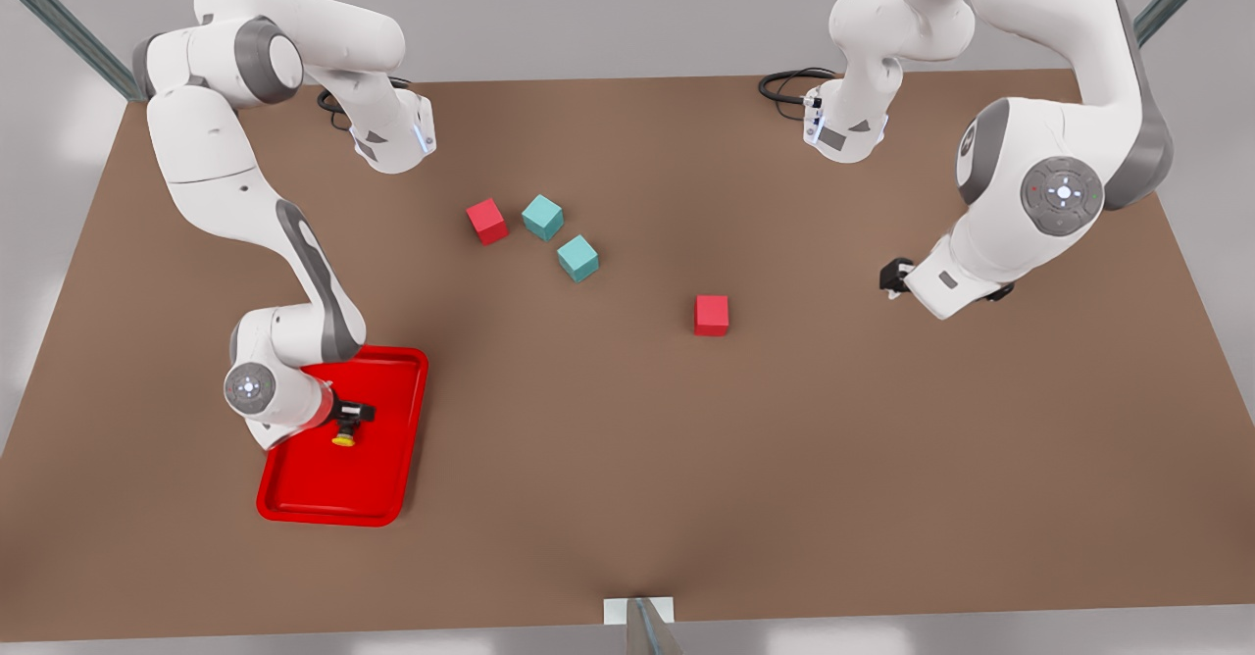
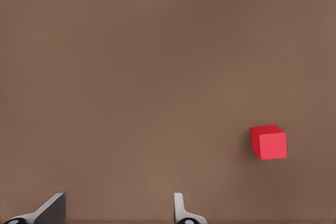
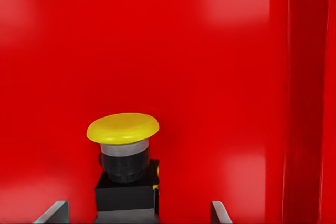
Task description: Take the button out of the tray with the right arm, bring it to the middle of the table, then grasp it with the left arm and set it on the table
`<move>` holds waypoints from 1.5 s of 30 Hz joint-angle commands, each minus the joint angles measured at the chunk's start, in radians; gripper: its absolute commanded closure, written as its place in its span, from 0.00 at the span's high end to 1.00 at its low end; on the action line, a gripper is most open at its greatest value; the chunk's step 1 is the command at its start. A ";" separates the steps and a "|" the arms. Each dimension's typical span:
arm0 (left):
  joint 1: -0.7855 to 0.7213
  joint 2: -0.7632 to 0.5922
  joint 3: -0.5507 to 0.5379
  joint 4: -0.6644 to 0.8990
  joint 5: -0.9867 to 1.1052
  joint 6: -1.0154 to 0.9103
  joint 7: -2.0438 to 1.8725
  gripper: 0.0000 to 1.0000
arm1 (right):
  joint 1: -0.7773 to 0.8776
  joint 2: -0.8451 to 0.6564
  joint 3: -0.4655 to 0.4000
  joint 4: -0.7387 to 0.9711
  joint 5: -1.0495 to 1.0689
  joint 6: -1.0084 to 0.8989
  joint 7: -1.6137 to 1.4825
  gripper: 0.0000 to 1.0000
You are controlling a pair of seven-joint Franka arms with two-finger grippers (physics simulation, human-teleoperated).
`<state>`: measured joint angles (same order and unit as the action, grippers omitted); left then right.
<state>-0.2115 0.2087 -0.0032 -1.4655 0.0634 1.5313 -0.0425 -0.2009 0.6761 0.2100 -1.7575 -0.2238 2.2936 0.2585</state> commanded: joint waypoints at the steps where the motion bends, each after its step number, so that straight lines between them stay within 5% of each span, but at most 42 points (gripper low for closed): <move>1: 0.001 0.001 0.000 0.001 0.001 0.013 -0.007 1.00 | 0.000 -0.001 0.000 -0.002 0.001 0.006 0.004 1.00; 6: 0.004 0.018 0.000 0.001 0.000 0.027 -0.008 1.00 | 0.001 -0.001 0.000 0.001 0.003 0.015 0.004 1.00; 10: 0.004 0.020 0.000 -0.001 0.000 0.027 -0.007 1.00 | 0.009 0.000 0.000 0.007 0.008 0.020 0.005 0.72; 17: 0.004 0.026 0.000 -0.001 0.000 0.027 -0.007 1.00 | 0.012 0.010 0.000 0.001 0.012 0.020 0.007 0.71; 18: 0.004 0.026 0.000 -0.001 0.001 0.027 -0.007 1.00 | 0.012 0.010 0.000 0.003 0.012 0.017 -0.007 0.50; 20: 0.004 0.026 0.000 0.001 0.001 0.032 -0.007 1.00 | 0.015 0.010 0.000 0.000 0.011 0.004 -0.008 0.38; 27: 0.004 0.026 0.000 -0.001 0.001 0.038 -0.005 1.00 | 0.037 0.000 0.015 0.061 0.008 -0.132 -0.012 0.38; 34: 0.004 0.026 0.000 -0.001 0.001 0.038 -0.005 1.00 | 0.100 -0.003 0.229 0.276 0.011 -0.411 0.120 0.38; 40: 0.004 0.034 0.000 -0.001 0.001 0.039 -0.005 1.00 | 0.360 0.042 0.213 0.443 0.004 -0.411 0.396 0.38; 45: 0.004 0.035 0.000 -0.001 0.001 0.041 -0.005 1.00 | 0.644 0.298 0.151 0.771 0.027 -0.424 0.752 0.38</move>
<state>-0.2071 0.2449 -0.0030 -1.4669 0.0638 1.5713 -0.0471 0.4139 0.9370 0.3572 -1.0376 -0.1939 1.9075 0.4664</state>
